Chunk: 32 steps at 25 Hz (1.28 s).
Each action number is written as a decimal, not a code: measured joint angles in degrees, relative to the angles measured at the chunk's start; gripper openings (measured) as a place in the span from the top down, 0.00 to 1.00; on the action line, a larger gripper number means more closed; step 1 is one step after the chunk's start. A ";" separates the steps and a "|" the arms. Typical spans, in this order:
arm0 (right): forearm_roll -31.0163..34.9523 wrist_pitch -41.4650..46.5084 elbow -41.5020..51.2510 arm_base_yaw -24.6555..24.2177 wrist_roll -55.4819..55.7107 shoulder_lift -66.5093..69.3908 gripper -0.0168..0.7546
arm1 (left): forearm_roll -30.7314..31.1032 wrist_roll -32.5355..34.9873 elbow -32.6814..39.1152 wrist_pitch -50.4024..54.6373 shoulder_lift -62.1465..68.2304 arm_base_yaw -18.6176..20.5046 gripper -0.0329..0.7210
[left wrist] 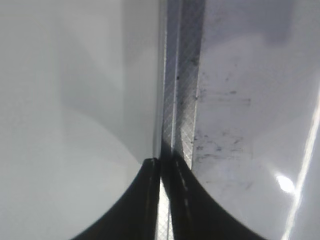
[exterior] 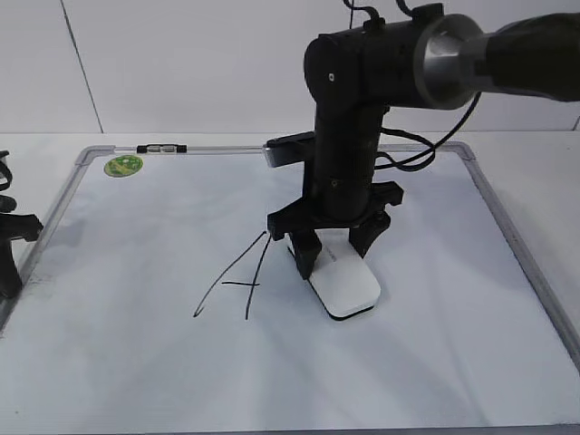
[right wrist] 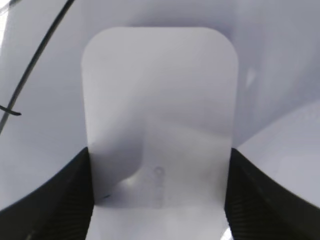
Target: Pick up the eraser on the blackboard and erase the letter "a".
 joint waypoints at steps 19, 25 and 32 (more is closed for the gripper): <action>-1.11 -0.22 -0.21 -4.11 1.48 -2.48 0.30 | -0.10 0.00 0.00 -0.37 0.00 0.00 0.91; -5.99 0.01 -1.06 -3.74 3.22 -12.86 0.30 | -0.10 0.00 0.00 -0.50 0.00 0.00 0.91; -12.96 0.69 -1.06 -3.74 7.74 -17.52 0.30 | -0.10 0.00 0.00 -0.50 0.00 0.00 0.91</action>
